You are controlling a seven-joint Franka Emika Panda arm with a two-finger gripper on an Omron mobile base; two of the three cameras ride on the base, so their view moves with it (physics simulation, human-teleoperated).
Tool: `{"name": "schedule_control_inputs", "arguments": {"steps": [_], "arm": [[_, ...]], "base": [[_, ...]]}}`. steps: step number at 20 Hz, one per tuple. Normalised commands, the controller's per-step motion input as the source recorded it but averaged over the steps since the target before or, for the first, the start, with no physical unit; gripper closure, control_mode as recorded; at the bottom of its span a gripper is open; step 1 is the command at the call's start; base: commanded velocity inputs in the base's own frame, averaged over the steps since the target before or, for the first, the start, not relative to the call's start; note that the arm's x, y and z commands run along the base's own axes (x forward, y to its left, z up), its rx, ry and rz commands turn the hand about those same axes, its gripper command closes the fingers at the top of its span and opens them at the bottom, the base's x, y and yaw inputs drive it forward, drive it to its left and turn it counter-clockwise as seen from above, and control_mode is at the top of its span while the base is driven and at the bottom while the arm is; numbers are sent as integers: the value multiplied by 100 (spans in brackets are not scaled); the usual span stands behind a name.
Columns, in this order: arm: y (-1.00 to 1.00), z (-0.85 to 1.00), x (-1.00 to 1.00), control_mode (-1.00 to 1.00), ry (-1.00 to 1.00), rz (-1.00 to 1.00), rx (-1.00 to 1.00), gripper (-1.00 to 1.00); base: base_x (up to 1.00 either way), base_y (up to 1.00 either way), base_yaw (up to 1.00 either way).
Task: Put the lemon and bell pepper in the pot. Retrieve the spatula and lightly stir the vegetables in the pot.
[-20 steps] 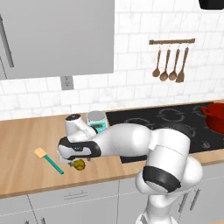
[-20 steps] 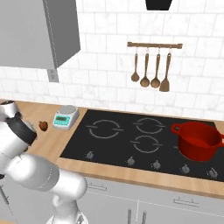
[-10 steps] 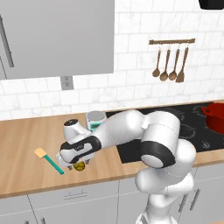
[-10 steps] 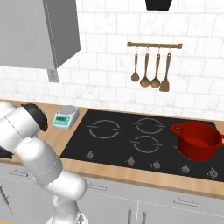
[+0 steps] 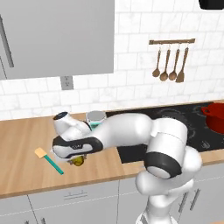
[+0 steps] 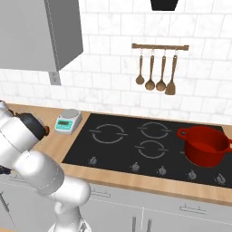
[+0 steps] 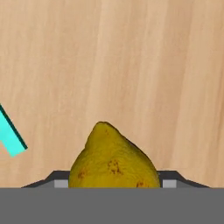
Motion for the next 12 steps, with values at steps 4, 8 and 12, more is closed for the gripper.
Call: {"name": "schedule_control_inputs", "arguments": {"steps": [4, 8, 12], "arm": [[-87, 100, -23, -100, -12, -17, 13, 100], [-100, 100, -15, -100, -5, -19, 15, 100], [-100, 86, -29, -100, -3, -19, 11, 100]], "base": [[0, 0, 0], [0, 0, 0], [0, 0, 0]]}}
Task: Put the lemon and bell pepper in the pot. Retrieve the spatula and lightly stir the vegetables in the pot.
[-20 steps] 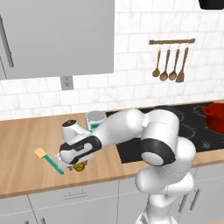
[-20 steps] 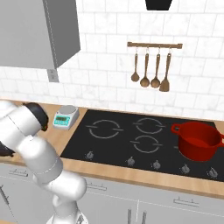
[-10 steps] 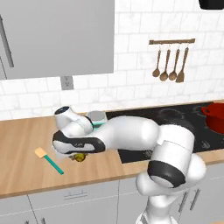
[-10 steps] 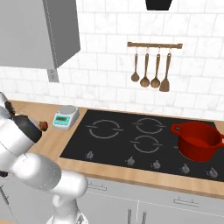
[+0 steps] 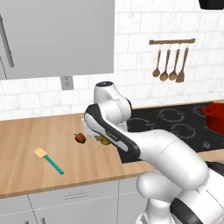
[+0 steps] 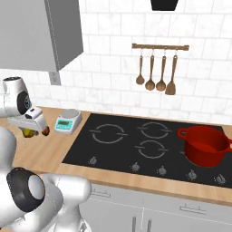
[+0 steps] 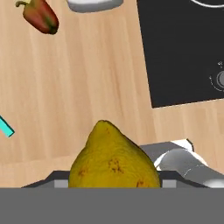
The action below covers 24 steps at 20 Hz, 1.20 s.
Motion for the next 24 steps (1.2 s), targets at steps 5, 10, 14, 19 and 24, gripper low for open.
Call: {"name": "schedule_control_inputs", "arguments": {"steps": [5, 10, 14, 19, 24], "arm": [[-100, 49, -42, -100, 0, -20, 8, 100], [-92, 20, -13, -100, 0, -15, 2, 100], [-39, 0, -1, 100, 0, -5, 0, 100], [0, 0, 0, 100, 0, 0, 0, 100], [0, 0, 0, 100, 0, 0, 0, 100]], "base": [[0, 0, 0], [0, 0, 0], [-2, -18, -2], [-1, -98, -12], [0, -100, -9]]}}
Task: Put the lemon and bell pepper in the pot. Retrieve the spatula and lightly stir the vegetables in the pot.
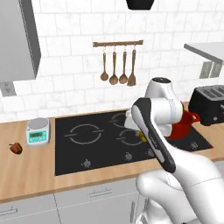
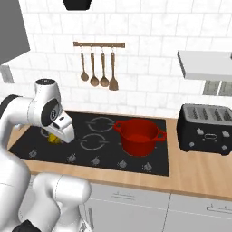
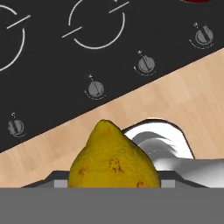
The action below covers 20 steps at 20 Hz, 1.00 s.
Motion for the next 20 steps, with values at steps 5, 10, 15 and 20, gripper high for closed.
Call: {"name": "schedule_control_inputs", "arguments": {"steps": [5, 10, 15, 20], "arm": [[-31, 6, 16, -100, 0, 0, 1, 100], [-96, 2, 44, -100, 0, -7, 0, 100], [-66, 0, 68, -100, 0, -5, -1, 100], [-60, 0, 83, -100, 0, -4, -2, 100]], "base": [[15, -52, -1], [0, 0, 0], [0, 0, 0], [0, 0, 0]]}}
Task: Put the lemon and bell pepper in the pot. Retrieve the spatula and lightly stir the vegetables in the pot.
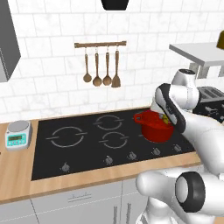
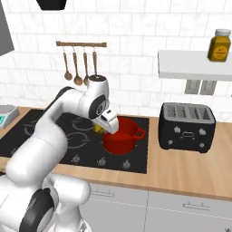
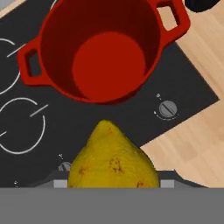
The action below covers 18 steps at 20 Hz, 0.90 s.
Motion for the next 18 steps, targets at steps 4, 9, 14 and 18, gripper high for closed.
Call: {"name": "schedule_control_inputs", "arguments": {"steps": [4, 9, 14, 18], "arm": [[-19, -12, 78, -100, 0, -4, -9, 100], [-10, -41, 66, -100, 0, -2, -13, 100], [-28, -51, 49, -100, 0, -2, -9, 100], [-34, -56, 18, -100, 0, -4, -1, 100]], "base": [[0, 0, 0], [0, 0, 0], [0, 0, 0], [0, 0, 0]]}}
